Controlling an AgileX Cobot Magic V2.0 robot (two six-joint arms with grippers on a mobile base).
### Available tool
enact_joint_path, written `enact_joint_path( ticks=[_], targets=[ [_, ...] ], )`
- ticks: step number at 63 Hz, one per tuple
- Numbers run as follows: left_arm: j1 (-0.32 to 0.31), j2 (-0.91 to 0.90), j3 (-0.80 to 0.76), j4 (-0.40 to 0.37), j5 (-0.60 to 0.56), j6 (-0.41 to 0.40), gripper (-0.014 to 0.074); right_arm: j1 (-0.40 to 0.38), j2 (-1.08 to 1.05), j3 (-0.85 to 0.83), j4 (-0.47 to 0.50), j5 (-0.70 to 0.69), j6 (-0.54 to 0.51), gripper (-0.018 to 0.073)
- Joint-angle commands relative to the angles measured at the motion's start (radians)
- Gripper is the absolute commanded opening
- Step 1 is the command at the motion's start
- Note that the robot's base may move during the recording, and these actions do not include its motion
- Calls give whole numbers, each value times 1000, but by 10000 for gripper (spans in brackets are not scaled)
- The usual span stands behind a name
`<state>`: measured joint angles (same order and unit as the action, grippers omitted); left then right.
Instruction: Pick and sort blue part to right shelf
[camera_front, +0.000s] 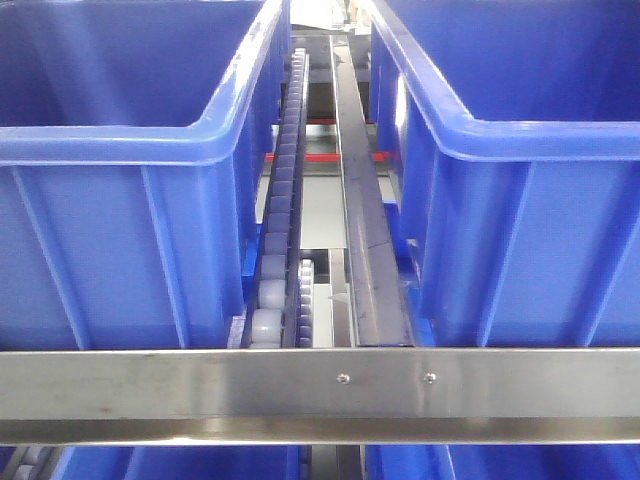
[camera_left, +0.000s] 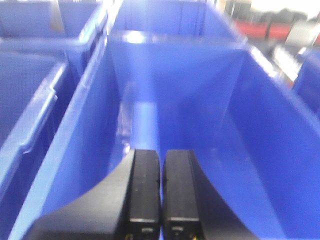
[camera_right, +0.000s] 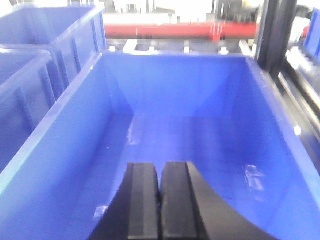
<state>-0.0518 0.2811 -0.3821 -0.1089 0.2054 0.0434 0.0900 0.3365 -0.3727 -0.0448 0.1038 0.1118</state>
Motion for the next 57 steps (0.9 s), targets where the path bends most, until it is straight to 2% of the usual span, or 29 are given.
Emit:
enact_joint_path(
  ticks=[1, 49, 57],
  targets=[
    [4, -49, -13, -11, -54, -5, 122, -4, -47, -7, -2, -80, -3, 46],
    [4, -85, -9, -11, -28, -5, 122, -4, -96, 14, -2, -57, -3, 46],
    [4, -85, -9, -11, -28, -5, 122, -48, -135, 68, -6, -54, -6, 46]
  ],
)
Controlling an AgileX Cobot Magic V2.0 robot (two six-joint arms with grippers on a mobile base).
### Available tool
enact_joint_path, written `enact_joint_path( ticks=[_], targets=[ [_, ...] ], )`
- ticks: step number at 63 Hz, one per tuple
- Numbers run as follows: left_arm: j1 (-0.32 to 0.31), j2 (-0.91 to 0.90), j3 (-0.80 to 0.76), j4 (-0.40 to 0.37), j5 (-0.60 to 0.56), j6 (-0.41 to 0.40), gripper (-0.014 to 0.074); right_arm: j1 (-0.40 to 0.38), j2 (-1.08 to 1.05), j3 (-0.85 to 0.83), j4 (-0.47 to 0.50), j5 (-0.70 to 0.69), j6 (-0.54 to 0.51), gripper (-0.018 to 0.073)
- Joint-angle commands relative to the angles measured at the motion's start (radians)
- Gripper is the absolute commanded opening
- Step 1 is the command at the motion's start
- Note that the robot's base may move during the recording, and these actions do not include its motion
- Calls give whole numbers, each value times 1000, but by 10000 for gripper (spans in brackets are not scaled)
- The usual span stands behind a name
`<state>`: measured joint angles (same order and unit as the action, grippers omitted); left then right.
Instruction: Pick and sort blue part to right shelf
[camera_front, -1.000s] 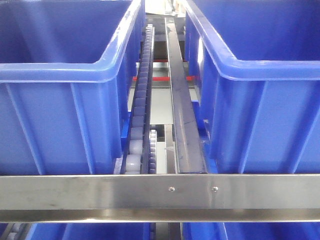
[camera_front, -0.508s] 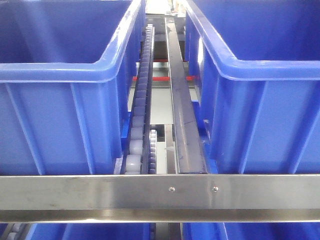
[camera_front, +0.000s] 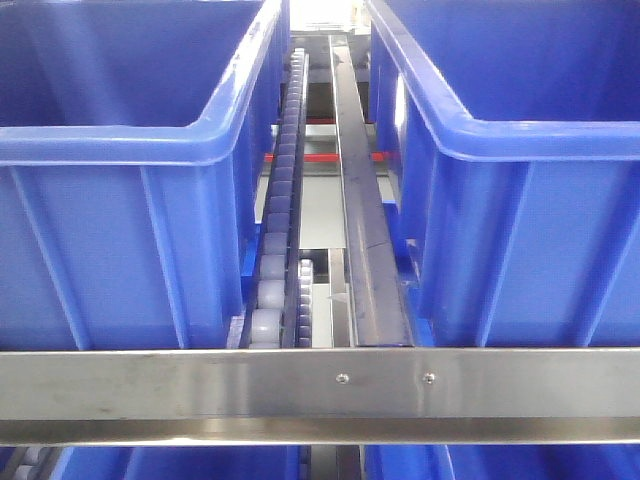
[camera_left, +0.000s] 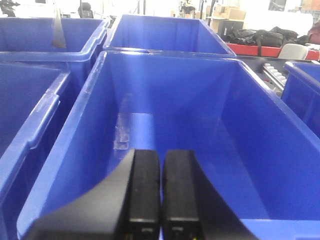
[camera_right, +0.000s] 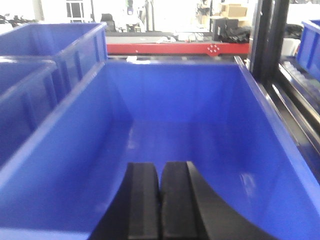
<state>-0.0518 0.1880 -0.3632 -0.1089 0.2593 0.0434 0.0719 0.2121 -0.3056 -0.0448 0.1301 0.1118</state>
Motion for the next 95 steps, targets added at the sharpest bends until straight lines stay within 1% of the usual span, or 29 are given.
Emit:
enact_joint_path(
  ticks=[1, 7, 17, 24, 30, 33, 43, 95],
  targets=[
    [4, 8, -28, -11, -82, -5, 122, -35, -17, 10, -4, -80, -6, 46],
    [4, 8, -28, -11, -82, -5, 122, -49, -78, 74, 37, -110, -4, 46],
    [4, 8, -28, -11, -82, -5, 122, -49, -177, 186, 38, -159, -6, 46],
    [4, 8, -28, -11, -82, -5, 122, -49, -242, 266, 38, -168, -10, 46],
    [4, 8, -28, -11, -82, -5, 122, -49, -245, 314, 38, -184, -11, 46],
    [4, 8, -28, -11, -82, -5, 122, -49, -245, 315, 38, -183, -11, 46],
    [4, 8, -28, -11, -80, -5, 122, -50, -245, 315, 38, -249, -15, 46],
    [4, 8, -28, -11, -80, -5, 122, -50, -245, 315, 38, -248, -15, 46]
  ],
)
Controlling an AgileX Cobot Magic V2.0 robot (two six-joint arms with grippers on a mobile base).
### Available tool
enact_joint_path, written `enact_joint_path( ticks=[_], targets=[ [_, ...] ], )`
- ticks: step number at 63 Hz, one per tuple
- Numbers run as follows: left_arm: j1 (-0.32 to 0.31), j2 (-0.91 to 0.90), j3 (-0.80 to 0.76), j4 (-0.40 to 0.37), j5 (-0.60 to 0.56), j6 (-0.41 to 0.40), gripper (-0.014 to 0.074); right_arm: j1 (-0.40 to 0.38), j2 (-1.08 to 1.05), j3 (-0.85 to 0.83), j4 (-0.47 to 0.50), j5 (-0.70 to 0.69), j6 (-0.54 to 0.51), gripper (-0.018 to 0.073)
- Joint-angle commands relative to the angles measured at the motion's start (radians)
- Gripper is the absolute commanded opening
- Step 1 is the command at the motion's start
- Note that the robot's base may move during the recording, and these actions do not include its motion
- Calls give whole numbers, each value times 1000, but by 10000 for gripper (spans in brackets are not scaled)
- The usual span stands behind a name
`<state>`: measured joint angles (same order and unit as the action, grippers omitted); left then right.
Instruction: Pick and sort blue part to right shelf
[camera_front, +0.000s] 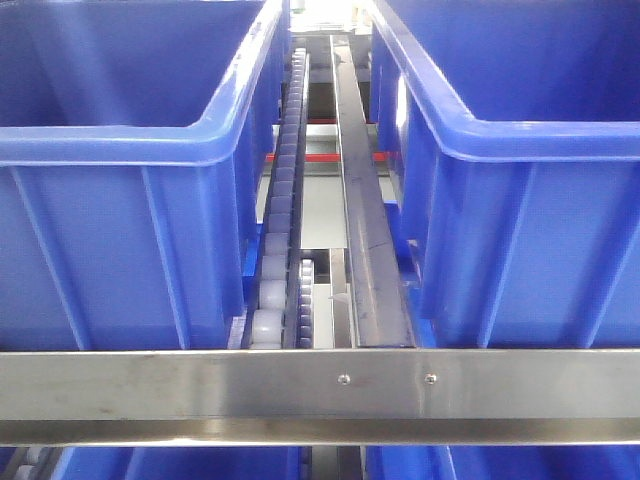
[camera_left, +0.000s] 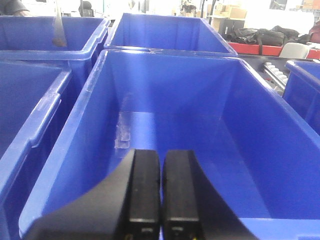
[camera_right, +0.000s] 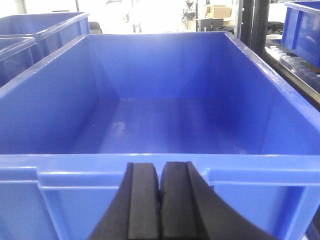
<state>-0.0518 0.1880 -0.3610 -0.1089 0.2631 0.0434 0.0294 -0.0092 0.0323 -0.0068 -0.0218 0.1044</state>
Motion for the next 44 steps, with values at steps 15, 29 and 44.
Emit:
enact_joint_path(
  ticks=[15, 29, 44],
  targets=[
    [6, 3, 12, 15, -123, -5, 123, -8, -23, -23, 1, -96, -7, 46],
    [10, -91, 210, 37, -409, -5, 123, -8, -23, -23, 1, -96, -7, 46],
    [10, -220, 373, 37, -409, -5, 123, -8, -23, -23, 1, -96, -7, 46]
  ],
)
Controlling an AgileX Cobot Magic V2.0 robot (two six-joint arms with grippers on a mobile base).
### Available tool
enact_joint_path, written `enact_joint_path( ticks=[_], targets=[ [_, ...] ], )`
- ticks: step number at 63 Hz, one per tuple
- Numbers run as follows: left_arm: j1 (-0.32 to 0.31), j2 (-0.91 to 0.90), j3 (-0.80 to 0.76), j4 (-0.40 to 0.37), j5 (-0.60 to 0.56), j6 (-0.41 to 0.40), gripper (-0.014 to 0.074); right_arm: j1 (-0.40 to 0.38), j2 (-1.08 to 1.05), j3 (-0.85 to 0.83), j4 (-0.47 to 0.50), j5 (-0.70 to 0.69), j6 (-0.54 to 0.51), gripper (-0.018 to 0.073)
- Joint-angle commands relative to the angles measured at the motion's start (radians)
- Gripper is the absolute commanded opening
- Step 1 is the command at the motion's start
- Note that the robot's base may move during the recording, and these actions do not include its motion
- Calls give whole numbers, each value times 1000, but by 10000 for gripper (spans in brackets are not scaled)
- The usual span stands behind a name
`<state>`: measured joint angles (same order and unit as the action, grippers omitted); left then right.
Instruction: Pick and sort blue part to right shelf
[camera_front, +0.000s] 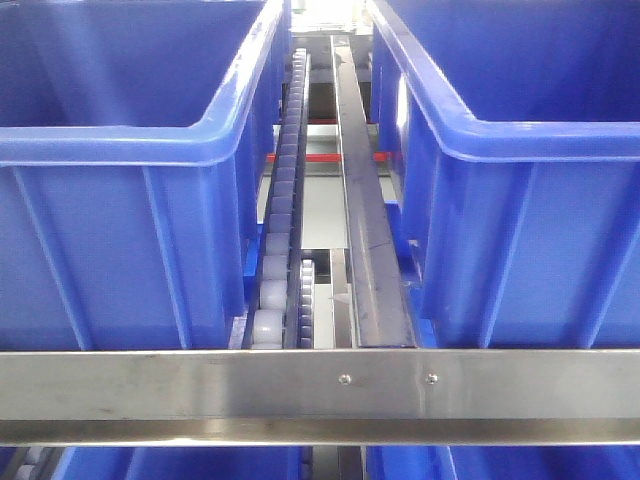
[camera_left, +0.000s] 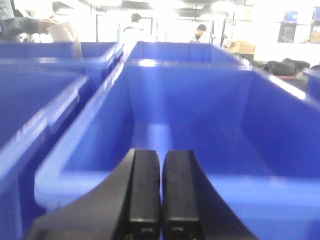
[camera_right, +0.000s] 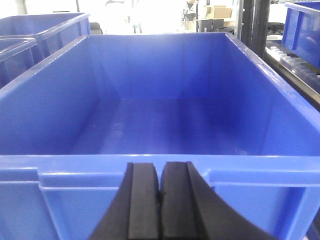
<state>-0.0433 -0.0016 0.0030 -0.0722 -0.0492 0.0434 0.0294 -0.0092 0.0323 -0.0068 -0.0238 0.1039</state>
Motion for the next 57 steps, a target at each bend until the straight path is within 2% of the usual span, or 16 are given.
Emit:
enact_joint_path(
  ticks=[1, 10, 57],
  targets=[
    [2, -30, 19, 1, -101, -5, 123, -8, -23, -23, 1, -94, -7, 46],
    [2, -27, 27, 1, -10, -5, 123, -8, -22, -23, 1, -95, -7, 46],
    [2, -27, 27, 1, -18, -5, 123, -8, -22, -23, 1, -95, -7, 46]
  ],
)
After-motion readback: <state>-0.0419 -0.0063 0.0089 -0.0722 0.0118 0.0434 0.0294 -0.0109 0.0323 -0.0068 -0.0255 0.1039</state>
